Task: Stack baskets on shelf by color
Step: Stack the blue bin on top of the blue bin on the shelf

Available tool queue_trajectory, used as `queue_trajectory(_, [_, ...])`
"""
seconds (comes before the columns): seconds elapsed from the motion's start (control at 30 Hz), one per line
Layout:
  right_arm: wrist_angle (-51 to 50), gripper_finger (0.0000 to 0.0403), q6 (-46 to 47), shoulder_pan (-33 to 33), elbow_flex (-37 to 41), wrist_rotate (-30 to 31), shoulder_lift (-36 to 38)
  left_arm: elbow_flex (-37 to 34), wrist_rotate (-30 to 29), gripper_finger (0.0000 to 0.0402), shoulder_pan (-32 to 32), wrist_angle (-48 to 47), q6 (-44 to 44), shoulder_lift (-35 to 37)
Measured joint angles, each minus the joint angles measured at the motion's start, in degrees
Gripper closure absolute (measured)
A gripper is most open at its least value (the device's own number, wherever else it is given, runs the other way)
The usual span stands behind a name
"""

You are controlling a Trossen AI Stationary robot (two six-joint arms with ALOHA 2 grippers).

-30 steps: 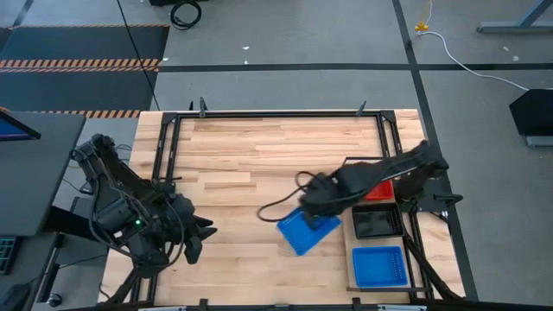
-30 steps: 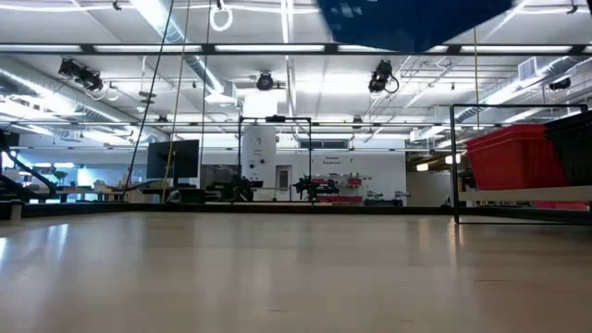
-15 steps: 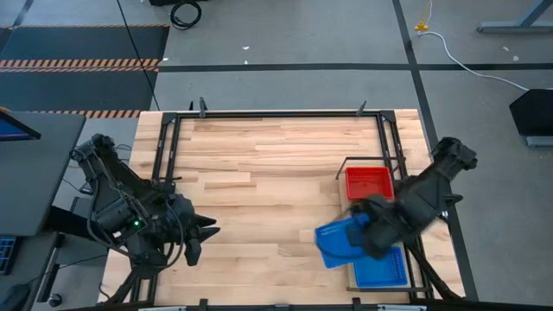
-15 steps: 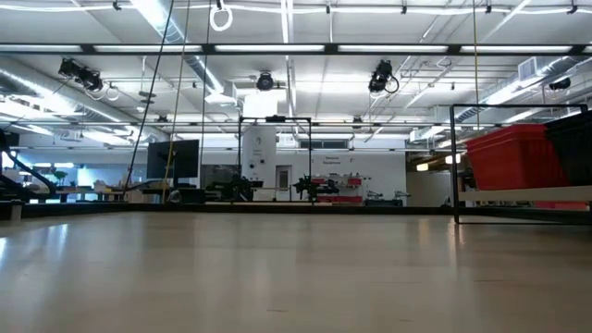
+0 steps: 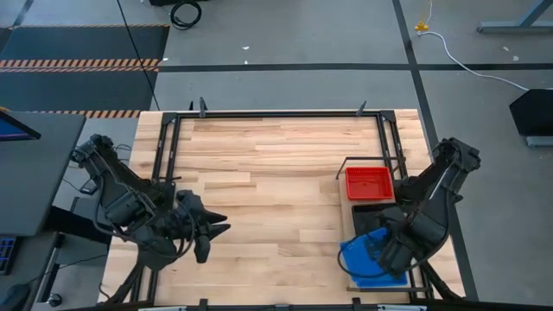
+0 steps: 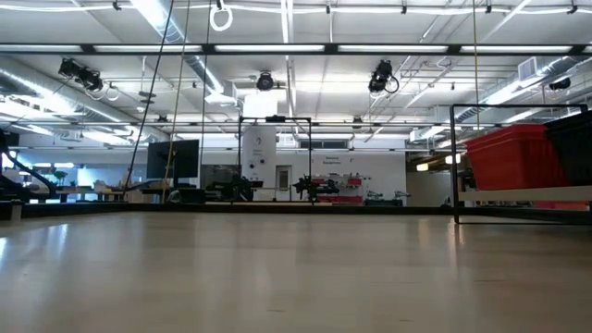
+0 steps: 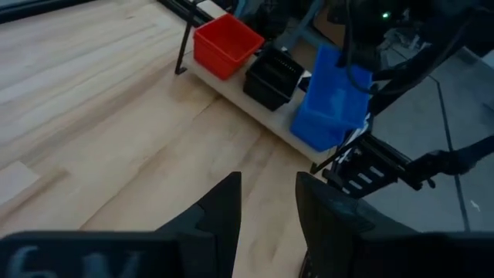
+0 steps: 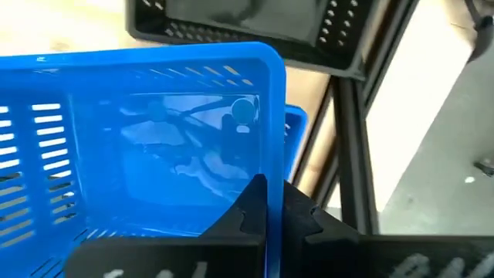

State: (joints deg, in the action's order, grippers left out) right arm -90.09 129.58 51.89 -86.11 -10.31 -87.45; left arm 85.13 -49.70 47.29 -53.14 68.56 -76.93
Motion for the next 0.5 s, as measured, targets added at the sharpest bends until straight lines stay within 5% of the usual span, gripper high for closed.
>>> queue_trajectory(0.23, [0.11,0.0376,1.99,2.63,1.23,-2.86,-0.57,0.00,0.03,0.0271,0.00,0.09,0.17,0.00])
queue_trajectory(0.5, [0.19,0.0315,2.94,3.02,2.17,-2.84,-0.65,0.00,-0.04,0.0271,-1.69,1.63,0.21,0.00])
